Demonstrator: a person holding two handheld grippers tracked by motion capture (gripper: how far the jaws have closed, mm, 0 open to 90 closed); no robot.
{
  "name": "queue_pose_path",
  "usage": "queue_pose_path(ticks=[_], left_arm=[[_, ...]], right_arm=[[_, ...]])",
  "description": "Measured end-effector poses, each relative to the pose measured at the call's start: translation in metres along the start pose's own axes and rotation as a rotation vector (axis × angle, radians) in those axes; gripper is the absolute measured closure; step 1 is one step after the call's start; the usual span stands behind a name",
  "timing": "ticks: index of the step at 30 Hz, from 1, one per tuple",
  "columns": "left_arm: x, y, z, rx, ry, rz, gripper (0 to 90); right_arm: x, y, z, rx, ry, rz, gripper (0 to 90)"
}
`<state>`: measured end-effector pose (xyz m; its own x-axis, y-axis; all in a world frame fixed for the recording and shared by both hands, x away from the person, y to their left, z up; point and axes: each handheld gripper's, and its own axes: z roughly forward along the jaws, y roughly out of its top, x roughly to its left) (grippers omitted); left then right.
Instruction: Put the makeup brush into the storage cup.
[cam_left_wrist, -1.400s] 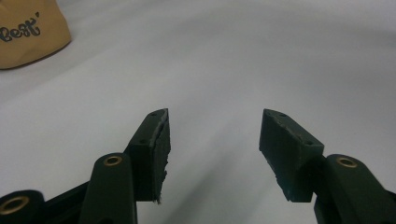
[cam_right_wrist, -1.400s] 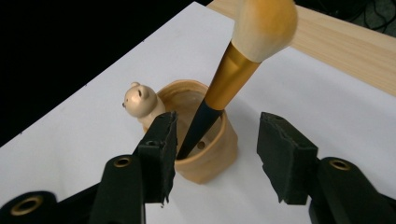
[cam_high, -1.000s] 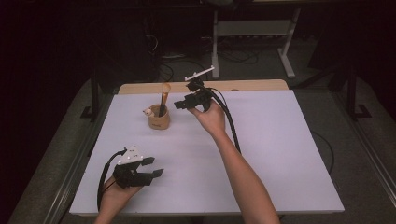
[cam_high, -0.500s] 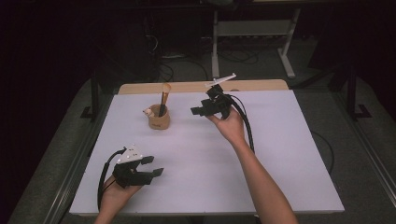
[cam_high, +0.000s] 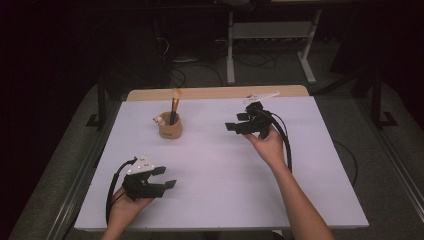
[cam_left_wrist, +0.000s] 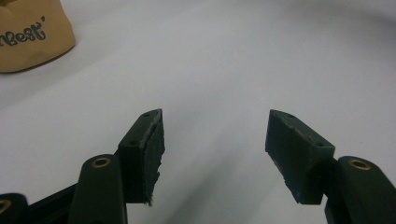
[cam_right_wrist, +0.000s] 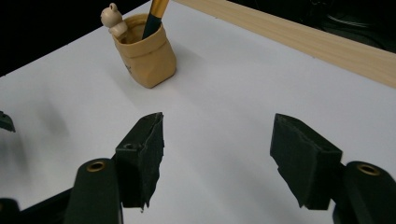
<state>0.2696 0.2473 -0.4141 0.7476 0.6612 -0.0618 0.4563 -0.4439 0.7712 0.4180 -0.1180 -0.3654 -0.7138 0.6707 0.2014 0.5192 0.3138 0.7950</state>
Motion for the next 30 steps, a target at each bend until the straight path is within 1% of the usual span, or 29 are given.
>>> queue_pose_path(ticks=[2,3,4,5,7,8,9,14,16,17,19,20,21,22,23,25,27,30], left_arm=[[0.001,0.0,0.0,-0.004,-0.003,-0.004,36.9],[0.001,0.0,-0.001,-0.002,-0.002,-0.004,36.9],[0.002,0.0,-0.001,-0.002,0.001,0.0,36.8],[0.002,0.0,-0.001,-0.007,0.0,-0.009,36.7],[0.002,0.0,-0.001,-0.01,0.001,-0.014,36.4],[0.004,0.0,-0.002,-0.002,0.003,-0.005,36.4],[0.004,0.0,-0.002,-0.006,0.002,-0.012,36.4],[0.003,0.0,-0.001,-0.01,0.001,-0.007,36.1],[0.002,0.001,-0.002,-0.009,-0.005,-0.004,36.0],[0.001,0.001,-0.002,-0.018,-0.013,-0.015,36.0],[-0.001,0.002,-0.002,-0.024,-0.013,-0.014,35.9],[-0.001,0.003,-0.002,-0.024,-0.014,-0.018,35.9],[-0.001,0.002,-0.001,-0.023,-0.014,-0.015,35.8],[-0.001,0.002,-0.001,-0.02,-0.011,-0.013,35.8],[-0.001,0.002,-0.001,-0.018,-0.011,-0.017,35.8],[0.0,0.002,-0.001,-0.02,-0.011,-0.013,35.6],[-0.001,0.002,-0.002,-0.022,-0.011,-0.016,35.5],[-0.001,0.002,-0.002,-0.024,-0.01,-0.018,35.5]], right_arm=[[-0.001,-0.005,-0.003,0.0,-0.003,0.011,33.5],[-0.003,-0.008,-0.005,-0.004,-0.002,0.006,33.5],[-0.003,-0.011,-0.008,-0.004,-0.002,0.015,33.5],[-0.003,-0.012,-0.008,-0.004,-0.001,0.017,33.1],[-0.005,-0.017,-0.011,-0.006,-0.004,0.01,32.9],[-0.005,-0.019,-0.013,-0.005,-0.002,0.017,32.9],[-0.005,-0.021,-0.014,-0.004,-0.001,0.014,32.8],[-0.006,-0.034,-0.02,-0.006,0.0,0.019,32.3],[-0.005,-0.037,-0.024,-0.001,-0.008,0.017,32.0],[-0.005,-0.04,-0.027,-0.006,0.006,0.028,31.4],[-0.006,-0.043,-0.031,-0.04,0.042,0.054,31.5],[-0.005,-0.044,-0.033,-0.045,0.042,0.05,31.5],[-0.003,-0.045,-0.035,-0.034,0.026,0.032,31.5],[-0.002,-0.046,-0.036,-0.03,0.022,0.022,31.5],[-0.001,-0.047,-0.038,-0.025,0.012,0.022,31.5],[-0.002,-0.051,-0.04,-0.026,0.022,0.026,31.2],[0.0,-0.054,-0.044,-0.029,0.008,0.011,31.6],[0.001,-0.06,-0.048,-0.022,0.007,0.008,31.5]])
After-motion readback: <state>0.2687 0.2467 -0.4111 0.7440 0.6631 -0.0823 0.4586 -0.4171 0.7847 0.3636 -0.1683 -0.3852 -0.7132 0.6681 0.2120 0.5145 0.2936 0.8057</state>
